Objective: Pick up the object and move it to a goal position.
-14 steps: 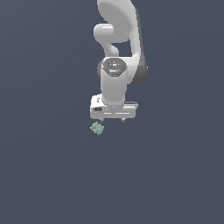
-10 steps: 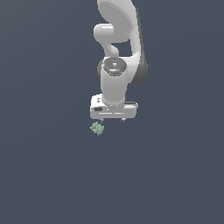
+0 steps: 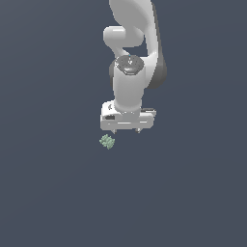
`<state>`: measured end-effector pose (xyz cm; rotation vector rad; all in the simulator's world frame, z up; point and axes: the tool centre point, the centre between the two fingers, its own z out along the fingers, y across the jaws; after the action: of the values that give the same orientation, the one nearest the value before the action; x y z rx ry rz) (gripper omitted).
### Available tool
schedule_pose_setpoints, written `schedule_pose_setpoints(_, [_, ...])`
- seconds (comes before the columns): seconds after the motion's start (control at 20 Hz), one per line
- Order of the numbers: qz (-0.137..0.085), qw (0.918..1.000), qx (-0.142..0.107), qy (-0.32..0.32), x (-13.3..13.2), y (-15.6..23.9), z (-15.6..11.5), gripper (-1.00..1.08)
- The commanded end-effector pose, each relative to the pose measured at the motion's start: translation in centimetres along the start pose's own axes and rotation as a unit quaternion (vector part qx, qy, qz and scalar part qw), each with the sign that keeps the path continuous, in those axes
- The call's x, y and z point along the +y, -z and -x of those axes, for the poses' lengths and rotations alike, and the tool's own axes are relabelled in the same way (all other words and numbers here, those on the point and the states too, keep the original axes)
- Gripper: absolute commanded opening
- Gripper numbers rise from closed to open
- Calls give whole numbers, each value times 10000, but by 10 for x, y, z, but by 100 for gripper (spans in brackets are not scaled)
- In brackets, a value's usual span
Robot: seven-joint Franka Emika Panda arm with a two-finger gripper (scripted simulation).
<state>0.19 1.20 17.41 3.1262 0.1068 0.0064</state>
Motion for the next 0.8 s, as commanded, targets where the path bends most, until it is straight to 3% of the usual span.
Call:
schedule_pose_setpoints(0.0, [0, 10000, -6, 22, 1, -1, 0, 100])
schedule_pose_setpoints(0.75, [0, 9957, -13, 924, 23, -20, 7, 100])
